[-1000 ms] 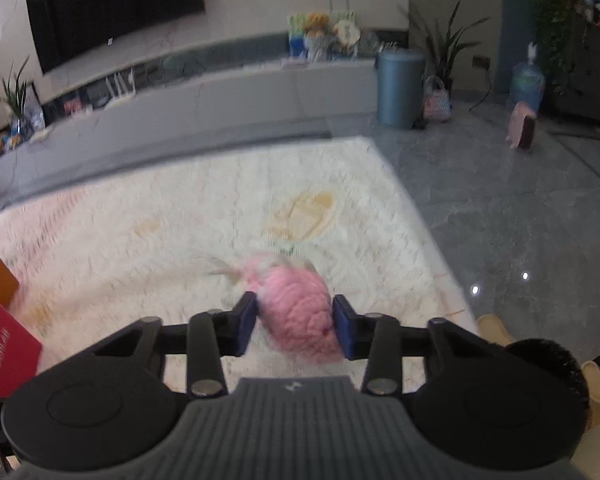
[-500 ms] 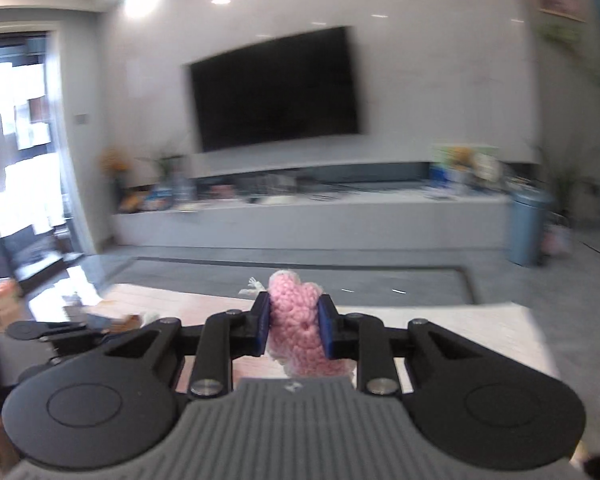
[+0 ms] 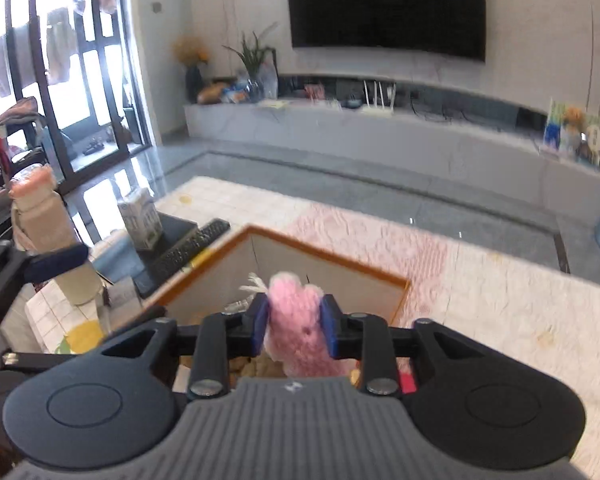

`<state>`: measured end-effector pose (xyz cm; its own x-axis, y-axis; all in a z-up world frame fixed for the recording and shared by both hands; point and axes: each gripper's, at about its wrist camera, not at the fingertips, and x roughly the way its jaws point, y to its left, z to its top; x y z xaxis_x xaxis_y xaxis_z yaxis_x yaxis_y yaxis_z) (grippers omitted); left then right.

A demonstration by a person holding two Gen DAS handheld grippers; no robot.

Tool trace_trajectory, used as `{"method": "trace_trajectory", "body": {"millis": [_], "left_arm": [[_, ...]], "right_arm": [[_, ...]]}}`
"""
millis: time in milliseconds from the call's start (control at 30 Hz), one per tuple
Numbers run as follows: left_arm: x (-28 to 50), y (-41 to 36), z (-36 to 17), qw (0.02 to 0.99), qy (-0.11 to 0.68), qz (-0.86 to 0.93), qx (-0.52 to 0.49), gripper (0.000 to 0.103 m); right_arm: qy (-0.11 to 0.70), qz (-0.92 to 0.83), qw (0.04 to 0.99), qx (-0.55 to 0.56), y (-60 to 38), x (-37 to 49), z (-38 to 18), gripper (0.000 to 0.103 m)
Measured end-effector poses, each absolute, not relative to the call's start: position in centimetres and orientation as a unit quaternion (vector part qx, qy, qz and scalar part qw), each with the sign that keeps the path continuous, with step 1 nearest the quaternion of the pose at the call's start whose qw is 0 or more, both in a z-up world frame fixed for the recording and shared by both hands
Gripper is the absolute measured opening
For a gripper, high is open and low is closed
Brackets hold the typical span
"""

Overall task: Organize soft objects
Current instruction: 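Carry the pink ball in the right tool while the left tool grasps a white tissue strip, then open the right tool to drop the pink ball while the left tool releases the strip into the box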

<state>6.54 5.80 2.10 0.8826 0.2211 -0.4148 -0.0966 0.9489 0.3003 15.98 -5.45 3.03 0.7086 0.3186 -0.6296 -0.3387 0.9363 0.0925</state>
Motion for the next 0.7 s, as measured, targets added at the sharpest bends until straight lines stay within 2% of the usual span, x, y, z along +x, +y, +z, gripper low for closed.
{"method": "trace_trajectory", "body": {"millis": [33, 67, 133, 300, 400, 533, 700], "left_arm": [[6.7, 5.5, 2.1, 0.961, 0.235, 0.078, 0.127, 0.091], [6.8, 5.4, 2.3, 0.961, 0.238, 0.072, 0.120, 0.091], [6.6, 4.9, 2.5, 0.962, 0.234, 0.075, 0.117, 0.091], [5.3, 4.7, 3.8, 0.965, 0.242, 0.053, 0.090, 0.091], [4.0, 4.7, 4.3, 0.966, 0.251, 0.039, 0.044, 0.089], [1.9, 3.6, 4.8, 0.972, 0.231, 0.037, 0.023, 0.089], [0.5, 2.1, 4.1, 0.969, 0.245, 0.009, 0.001, 0.089]], "right_arm": [[0.333, 0.172, 0.927, -0.010, -5.8, 16.0, 2.9, 0.046], [0.327, 0.166, 0.930, -0.006, -6.1, 15.8, 2.9, 0.066], [0.304, 0.154, 0.940, 0.002, -7.3, 15.0, 3.7, 0.082], [0.268, 0.142, 0.953, 0.013, -10.2, 11.6, 5.7, 0.093], [0.238, 0.099, 0.966, 0.018, -11.8, 8.7, 6.1, 0.093], [0.250, 0.074, 0.966, 0.005, -13.2, 5.6, 5.1, 0.093], [0.269, 0.041, 0.962, 0.006, -14.6, 2.2, 2.4, 0.093]]}}
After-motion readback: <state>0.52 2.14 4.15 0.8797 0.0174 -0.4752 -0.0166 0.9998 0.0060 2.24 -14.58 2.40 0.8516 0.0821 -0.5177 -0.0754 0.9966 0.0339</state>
